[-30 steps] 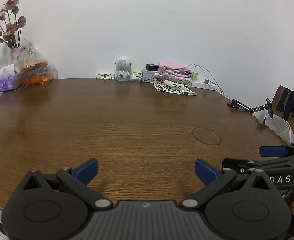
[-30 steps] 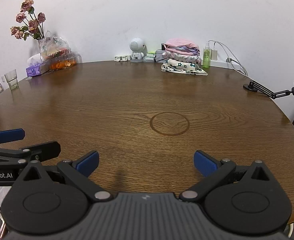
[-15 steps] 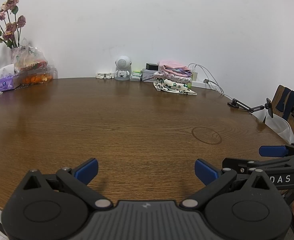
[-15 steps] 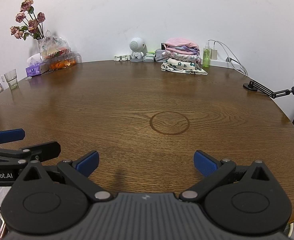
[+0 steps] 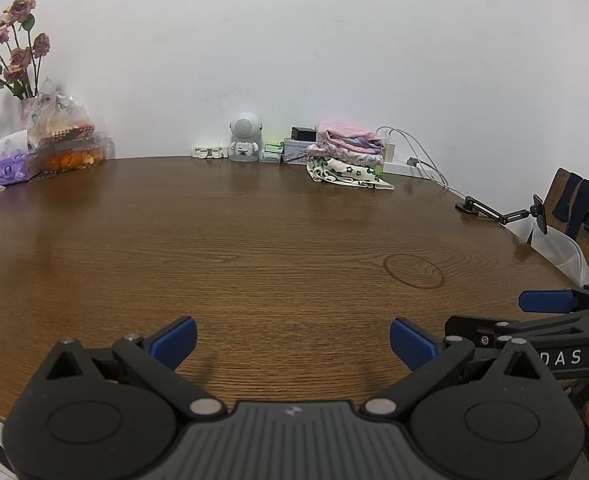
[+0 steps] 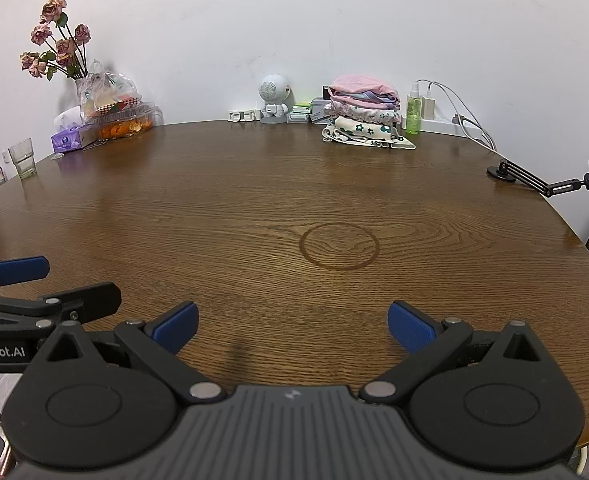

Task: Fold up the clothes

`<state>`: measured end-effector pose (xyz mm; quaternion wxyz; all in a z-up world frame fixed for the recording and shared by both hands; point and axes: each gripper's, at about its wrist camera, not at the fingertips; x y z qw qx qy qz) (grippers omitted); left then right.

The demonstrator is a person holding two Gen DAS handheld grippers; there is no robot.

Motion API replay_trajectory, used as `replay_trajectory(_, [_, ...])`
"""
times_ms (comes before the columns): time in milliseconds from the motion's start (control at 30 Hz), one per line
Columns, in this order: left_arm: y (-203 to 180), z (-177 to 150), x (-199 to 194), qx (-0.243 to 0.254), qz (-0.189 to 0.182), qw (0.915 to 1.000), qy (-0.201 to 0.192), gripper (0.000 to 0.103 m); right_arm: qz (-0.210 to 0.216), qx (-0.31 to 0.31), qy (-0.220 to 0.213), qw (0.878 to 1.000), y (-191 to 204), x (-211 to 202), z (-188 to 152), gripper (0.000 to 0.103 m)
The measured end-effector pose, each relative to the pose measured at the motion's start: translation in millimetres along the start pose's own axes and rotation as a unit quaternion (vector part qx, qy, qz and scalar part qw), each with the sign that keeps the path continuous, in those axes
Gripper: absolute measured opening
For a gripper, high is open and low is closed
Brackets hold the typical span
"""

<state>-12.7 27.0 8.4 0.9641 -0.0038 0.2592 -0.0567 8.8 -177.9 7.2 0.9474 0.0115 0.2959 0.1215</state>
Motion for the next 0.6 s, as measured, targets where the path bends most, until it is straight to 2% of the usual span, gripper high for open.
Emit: replay_trajectory(600, [-4.2,-1.4,-1.2,0.003,0.006,1.0,-0.002,0.103,0.0,0.0,0.002,1.0,-0.4,0.5,-1.9,0.103])
Point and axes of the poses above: each gripper's, at about its wrist camera, not at the fingertips, and x roughly the way its jaws point, y to its left, z to its top, and after that the axes turned 4 degrees about z, right-handed
